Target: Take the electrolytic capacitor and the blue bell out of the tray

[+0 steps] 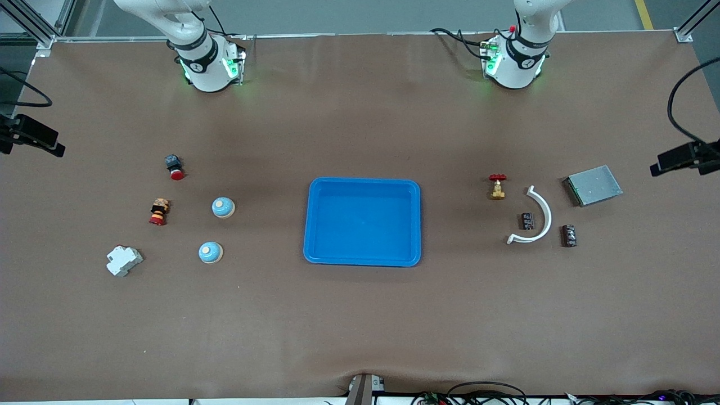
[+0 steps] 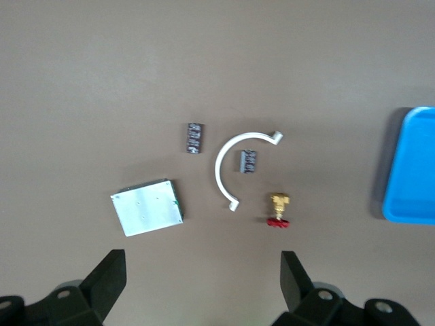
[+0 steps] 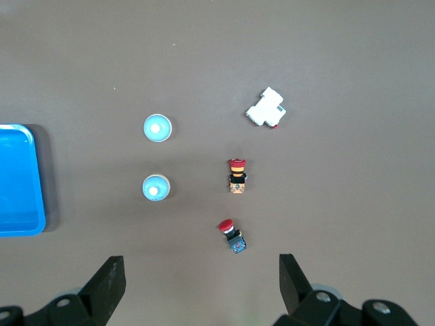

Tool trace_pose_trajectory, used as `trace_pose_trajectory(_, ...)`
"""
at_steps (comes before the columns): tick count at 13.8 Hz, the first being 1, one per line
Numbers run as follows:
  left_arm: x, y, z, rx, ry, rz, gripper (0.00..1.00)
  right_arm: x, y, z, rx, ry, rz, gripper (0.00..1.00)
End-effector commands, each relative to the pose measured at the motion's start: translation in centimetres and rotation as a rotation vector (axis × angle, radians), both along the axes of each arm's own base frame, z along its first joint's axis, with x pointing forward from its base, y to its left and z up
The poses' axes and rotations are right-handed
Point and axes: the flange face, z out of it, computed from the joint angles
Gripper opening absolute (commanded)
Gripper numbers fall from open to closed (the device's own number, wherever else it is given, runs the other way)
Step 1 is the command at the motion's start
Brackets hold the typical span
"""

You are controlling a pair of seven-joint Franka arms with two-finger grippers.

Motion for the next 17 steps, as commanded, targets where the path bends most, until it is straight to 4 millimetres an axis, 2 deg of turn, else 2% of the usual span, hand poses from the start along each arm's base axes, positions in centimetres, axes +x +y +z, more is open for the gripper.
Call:
trace_pose_trajectory(1, -1.6, -1.5, 3.2, -0.020, -0.026, -0.014, 1.00, -0.8, -0.2, 0.9, -0.009, -0.013, -0.013, 1.00)
trace_pose_trajectory(4, -1.9, -6.5, 4.0, -0.007, -0.038, -0.044, 1.00, -0.7, -0.1, 0.8, -0.006, -0.014, -0.014, 1.00)
trace_pose_trajectory(13, -1.4, -6.4, 4.0, 0.008, -0.058, -0.044, 1.00, -0.6, 0.1, 0.7, 0.000, -0.021, -0.012, 1.00)
trace_pose_trajectory(17, -1.6, -7.3, 4.1, 0.045, -0.061, -0.058, 1.00, -0.5, 0.2, 0.2, 0.000, -0.020, -0.011, 1.00)
